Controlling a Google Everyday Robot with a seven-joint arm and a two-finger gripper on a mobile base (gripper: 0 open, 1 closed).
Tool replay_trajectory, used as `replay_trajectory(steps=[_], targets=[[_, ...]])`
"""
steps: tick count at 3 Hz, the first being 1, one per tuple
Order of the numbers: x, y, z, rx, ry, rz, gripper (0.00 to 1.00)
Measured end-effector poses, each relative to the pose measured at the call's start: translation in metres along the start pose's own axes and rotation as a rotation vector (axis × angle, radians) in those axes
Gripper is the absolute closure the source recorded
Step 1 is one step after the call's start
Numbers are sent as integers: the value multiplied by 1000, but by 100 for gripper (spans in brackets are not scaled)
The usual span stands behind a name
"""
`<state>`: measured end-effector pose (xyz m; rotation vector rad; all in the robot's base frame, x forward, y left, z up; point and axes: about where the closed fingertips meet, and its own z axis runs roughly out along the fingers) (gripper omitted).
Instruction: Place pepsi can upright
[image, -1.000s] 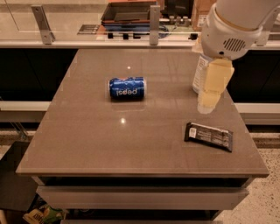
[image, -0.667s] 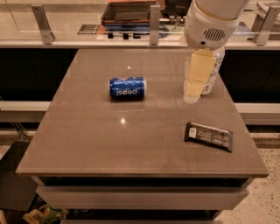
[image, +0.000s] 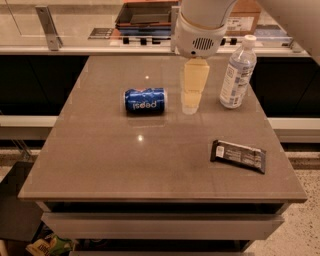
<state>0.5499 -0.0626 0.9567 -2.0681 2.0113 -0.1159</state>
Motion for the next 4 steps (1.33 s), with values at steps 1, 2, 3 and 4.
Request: replay_trajectory(steps=[1,2,3,4], targets=[[-10,-10,47,-77,20,7,0],[-11,-13,47,-65,13,5,0],[-17,-19,46,-46,7,14,0],[-34,-32,55,-59,-6,9,0]])
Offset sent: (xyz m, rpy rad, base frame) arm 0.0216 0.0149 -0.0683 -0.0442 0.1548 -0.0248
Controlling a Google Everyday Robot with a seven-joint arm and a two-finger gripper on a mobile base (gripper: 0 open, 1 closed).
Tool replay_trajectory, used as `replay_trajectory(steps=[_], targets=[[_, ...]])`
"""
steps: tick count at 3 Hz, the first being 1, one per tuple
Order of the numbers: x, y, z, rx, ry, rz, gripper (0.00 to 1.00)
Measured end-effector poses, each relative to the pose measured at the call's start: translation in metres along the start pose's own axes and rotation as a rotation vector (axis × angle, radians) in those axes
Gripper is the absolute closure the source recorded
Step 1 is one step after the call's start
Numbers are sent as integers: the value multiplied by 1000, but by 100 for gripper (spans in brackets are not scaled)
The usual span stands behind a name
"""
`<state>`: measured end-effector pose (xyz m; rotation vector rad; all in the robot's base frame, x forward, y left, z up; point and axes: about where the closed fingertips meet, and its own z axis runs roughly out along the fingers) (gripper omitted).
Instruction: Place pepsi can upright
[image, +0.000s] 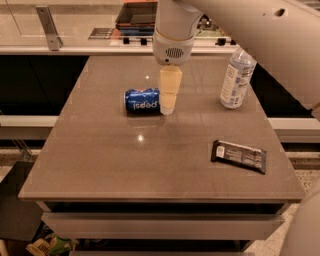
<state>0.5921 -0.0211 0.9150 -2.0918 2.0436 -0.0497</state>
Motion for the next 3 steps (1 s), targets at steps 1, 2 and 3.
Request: replay_trajectory(steps=[1,2,3], targets=[[-18,-16,18,-41,-17,-5,0],[-31,-30,38,-81,-22,2,0],[-37,-41,55,-112,-23,20,0]])
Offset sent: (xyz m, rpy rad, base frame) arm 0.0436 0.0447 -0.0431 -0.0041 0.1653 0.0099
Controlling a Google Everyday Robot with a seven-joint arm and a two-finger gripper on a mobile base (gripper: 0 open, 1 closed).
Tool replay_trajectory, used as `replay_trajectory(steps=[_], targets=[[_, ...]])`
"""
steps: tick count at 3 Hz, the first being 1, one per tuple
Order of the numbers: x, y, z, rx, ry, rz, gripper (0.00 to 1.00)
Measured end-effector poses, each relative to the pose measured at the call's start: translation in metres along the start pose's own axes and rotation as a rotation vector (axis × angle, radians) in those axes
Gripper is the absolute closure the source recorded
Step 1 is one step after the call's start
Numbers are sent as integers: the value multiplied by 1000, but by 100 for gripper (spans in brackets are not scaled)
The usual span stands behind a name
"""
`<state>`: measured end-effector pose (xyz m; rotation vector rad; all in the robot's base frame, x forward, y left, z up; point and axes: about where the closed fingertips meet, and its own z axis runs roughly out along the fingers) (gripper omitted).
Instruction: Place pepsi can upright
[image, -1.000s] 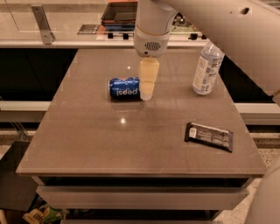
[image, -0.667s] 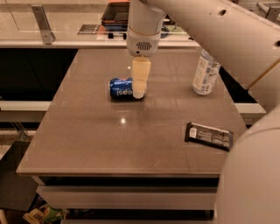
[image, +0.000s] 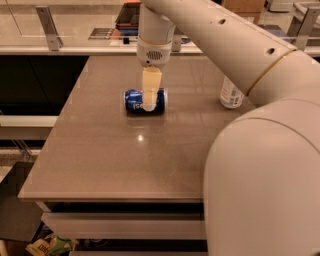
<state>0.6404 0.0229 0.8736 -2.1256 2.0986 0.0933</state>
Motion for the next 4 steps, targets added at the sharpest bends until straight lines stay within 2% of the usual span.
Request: replay_trajectory(steps=[2,3,4], targets=[[-10,-11,29,-55,4,19,0],[-4,-11,46,-85,2,35,0],[1,-9,55,-104,12,30,16]])
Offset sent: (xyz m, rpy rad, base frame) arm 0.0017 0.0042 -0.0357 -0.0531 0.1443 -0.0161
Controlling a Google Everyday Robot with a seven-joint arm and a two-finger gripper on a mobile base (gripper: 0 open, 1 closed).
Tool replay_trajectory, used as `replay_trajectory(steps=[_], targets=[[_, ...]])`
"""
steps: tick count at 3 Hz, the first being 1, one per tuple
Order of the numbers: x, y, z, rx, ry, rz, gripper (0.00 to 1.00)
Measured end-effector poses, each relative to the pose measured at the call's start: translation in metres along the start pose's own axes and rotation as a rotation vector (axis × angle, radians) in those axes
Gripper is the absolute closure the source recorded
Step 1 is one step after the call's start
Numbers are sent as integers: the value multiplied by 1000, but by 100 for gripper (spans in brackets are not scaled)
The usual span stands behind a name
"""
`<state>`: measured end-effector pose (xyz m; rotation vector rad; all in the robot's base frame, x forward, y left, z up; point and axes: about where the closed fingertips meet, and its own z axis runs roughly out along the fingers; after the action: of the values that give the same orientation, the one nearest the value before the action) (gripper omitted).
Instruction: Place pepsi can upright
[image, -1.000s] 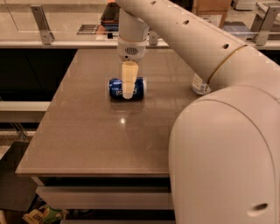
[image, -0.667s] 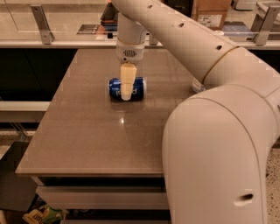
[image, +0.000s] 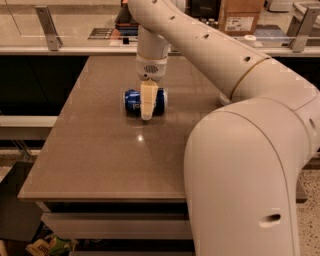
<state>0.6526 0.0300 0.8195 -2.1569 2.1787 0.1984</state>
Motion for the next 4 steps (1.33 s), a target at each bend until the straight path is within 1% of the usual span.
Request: replay_trajectory(steps=[1,3,4], targets=[[4,0,5,-11,9,-4,41],[2,1,-4,-11,9,-4,86],[2,1,-5,-11,9,-4,100]])
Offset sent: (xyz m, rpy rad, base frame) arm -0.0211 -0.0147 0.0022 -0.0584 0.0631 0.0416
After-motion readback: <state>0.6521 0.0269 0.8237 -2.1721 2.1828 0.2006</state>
